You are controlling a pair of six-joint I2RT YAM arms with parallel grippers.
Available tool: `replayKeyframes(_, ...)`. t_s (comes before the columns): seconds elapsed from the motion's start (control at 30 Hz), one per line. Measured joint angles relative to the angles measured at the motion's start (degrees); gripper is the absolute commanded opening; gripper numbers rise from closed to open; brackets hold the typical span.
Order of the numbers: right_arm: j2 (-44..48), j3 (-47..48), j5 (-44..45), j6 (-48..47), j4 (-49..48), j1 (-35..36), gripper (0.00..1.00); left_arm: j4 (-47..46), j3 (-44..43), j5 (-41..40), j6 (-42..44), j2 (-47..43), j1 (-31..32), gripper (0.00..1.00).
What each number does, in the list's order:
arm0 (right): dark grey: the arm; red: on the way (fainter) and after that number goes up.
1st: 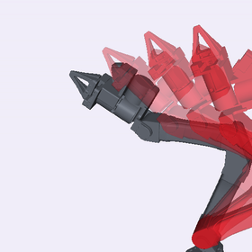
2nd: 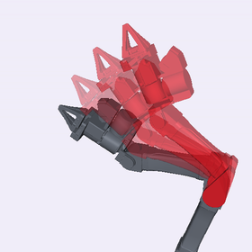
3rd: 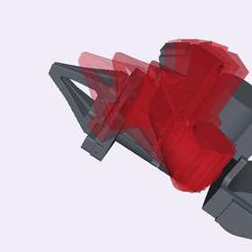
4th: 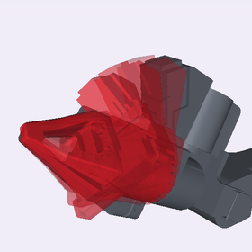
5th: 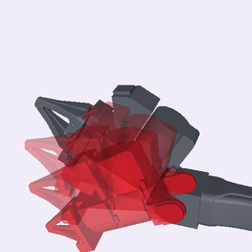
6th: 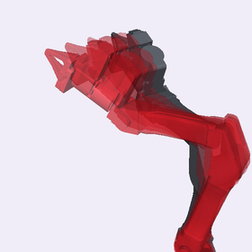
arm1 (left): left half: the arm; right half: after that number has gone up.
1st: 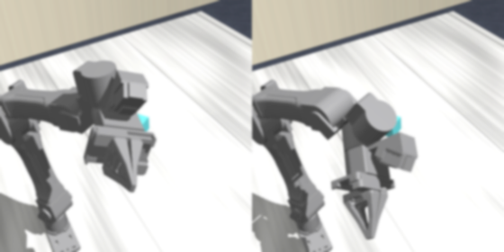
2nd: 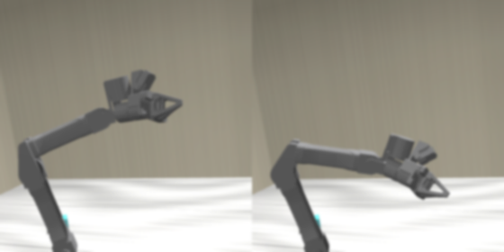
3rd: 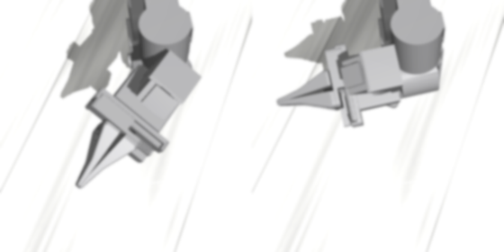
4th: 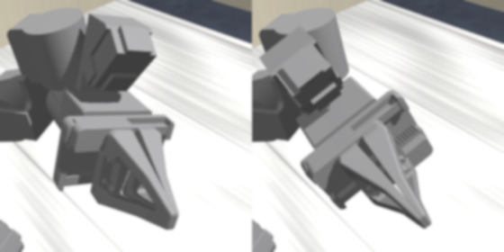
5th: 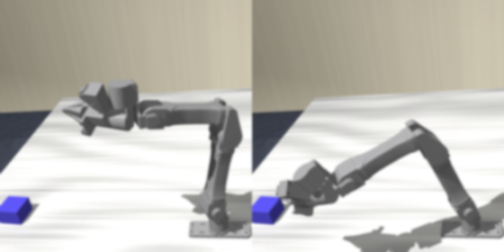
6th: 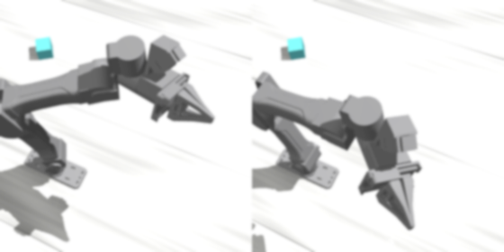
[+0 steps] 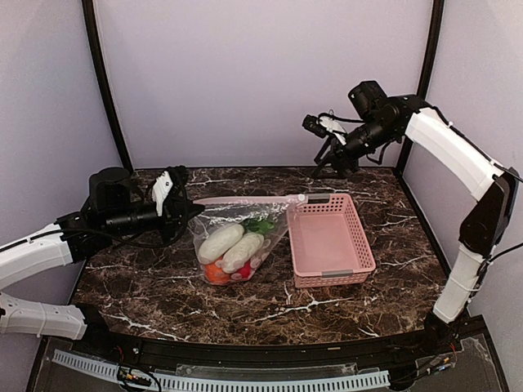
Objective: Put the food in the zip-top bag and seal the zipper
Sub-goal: Place the zipper food storage bag at the center of the board.
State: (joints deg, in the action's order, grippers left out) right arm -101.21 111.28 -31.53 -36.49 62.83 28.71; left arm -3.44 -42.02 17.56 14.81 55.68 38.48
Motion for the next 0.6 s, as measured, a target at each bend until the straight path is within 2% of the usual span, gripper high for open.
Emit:
replayKeyframes(0.27, 3.2, -9.7, -1.4, 4.4, -5.4, -8.8, 0.64, -4.4, 5.4, -0.9, -0.9, -0.9, 0.0, 0.02)
replayKeyframes(0.6, 8.6, -28.9, -5.2, 13.1, -20.2, -24.0, 0.75, -2.8, 3.0, -4.4, -3.4, 0.7, 0.0, 0.01)
